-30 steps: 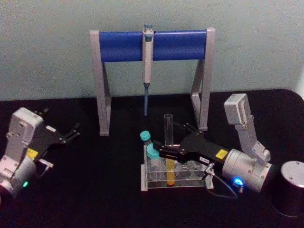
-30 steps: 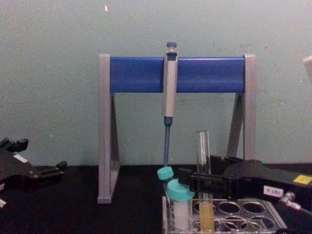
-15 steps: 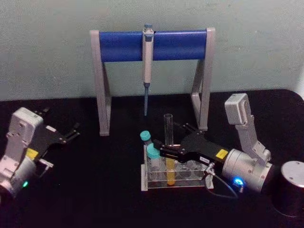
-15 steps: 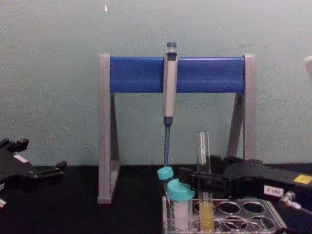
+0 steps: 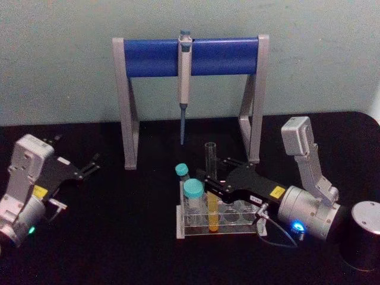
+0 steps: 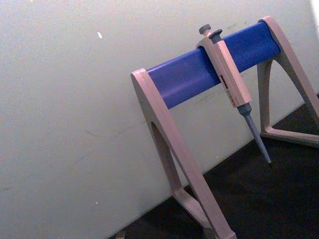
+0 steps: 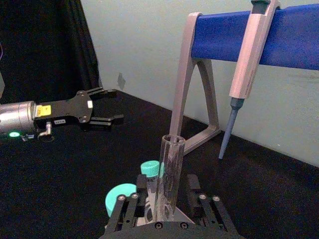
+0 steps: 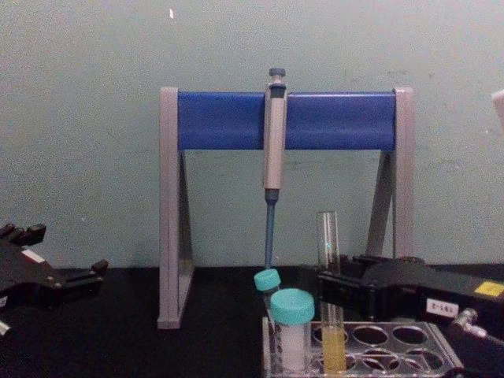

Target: Pick up the test tube from the test tube rack, shake it, then place it back into the test tube rack.

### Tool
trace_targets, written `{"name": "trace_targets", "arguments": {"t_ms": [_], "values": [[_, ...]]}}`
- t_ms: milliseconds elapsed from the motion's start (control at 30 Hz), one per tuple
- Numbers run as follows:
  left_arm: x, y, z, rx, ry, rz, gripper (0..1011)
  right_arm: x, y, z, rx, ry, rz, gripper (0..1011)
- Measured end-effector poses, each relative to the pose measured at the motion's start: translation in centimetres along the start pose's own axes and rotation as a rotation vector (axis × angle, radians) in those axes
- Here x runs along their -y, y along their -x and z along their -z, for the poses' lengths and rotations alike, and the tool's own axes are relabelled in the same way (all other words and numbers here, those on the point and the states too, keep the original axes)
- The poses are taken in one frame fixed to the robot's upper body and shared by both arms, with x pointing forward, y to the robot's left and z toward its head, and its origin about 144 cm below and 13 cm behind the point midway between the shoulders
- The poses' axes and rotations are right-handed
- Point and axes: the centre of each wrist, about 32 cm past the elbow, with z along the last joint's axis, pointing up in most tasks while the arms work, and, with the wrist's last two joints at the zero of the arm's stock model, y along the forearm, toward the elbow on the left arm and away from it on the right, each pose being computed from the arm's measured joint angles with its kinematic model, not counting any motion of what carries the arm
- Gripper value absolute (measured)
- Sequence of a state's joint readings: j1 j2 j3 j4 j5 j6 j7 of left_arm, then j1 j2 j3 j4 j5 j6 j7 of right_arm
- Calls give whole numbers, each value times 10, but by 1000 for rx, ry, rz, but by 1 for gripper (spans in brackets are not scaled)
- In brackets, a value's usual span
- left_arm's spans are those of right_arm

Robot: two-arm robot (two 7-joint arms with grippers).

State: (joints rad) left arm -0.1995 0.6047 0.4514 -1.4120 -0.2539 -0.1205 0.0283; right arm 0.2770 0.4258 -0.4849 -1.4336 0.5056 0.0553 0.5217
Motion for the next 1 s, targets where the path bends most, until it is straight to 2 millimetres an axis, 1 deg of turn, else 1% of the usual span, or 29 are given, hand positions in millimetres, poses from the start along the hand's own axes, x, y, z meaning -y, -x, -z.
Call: {"name": "trace_targets", "arguments": {"t_ms": [100,133,200,233,367,800,1000], "values": [[0,0,0,0,0,0,1001,0,0,0,0,0,0,480],[0,0,0,0,0,0,1001,0,0,0,0,0,0,419],[0,0,0,0,0,0,1001,0,0,0,0,0,0,382],[0,0,0,0,0,0,1001,0,0,0,0,0,0,322],[0,0,0,0,0,0,1001,0,0,0,-1,-1,-1,233],[0,0,0,0,0,0,1001,0,0,0,0,-3,-1,232],[0,0,0,0,0,0,1001,2,1,2,12,-42,-12,232]]}}
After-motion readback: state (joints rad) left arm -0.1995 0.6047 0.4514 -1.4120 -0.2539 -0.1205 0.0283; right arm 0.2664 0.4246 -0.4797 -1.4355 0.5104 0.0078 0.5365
